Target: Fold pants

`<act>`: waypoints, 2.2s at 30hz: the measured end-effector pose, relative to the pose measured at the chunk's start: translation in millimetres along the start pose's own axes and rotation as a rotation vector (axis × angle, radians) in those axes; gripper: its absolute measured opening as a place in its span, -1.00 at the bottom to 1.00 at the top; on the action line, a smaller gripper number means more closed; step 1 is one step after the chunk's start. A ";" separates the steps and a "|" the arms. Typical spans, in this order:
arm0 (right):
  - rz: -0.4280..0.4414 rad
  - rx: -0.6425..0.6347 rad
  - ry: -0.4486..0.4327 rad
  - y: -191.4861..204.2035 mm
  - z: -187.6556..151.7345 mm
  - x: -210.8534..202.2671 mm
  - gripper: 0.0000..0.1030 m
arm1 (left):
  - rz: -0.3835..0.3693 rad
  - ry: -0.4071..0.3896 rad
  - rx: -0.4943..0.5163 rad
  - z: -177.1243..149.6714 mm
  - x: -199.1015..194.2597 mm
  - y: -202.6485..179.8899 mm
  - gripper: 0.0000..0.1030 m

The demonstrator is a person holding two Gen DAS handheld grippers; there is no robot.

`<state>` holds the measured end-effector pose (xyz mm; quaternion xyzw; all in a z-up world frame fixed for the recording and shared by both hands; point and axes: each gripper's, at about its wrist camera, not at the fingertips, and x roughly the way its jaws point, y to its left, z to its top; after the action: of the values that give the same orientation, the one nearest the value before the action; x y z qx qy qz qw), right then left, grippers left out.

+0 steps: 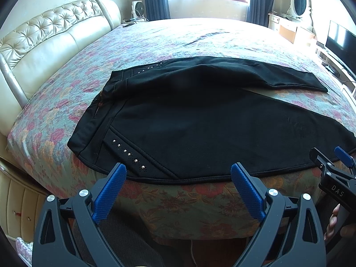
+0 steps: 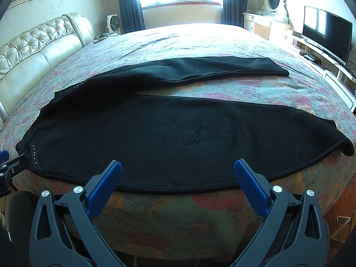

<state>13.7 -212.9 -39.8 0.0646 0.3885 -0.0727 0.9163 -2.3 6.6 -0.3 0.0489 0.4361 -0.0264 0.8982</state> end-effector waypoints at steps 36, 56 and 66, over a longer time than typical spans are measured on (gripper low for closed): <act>0.009 -0.025 0.050 3.4 -1.2 18.3 0.96 | -0.255 0.129 -0.066 22.9 25.3 50.5 0.83; 0.146 -0.110 0.113 67.0 42.8 65.9 0.96 | -0.148 0.250 -0.172 181.6 233.5 269.7 0.83; 0.164 -0.091 0.186 62.7 44.0 99.1 0.96 | -0.399 0.183 -0.266 213.4 290.1 276.5 0.83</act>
<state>124.3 -167.4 -77.0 0.0610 0.4679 0.0265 0.8813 368.6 256.3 -79.2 -0.1546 0.5164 -0.1407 0.8305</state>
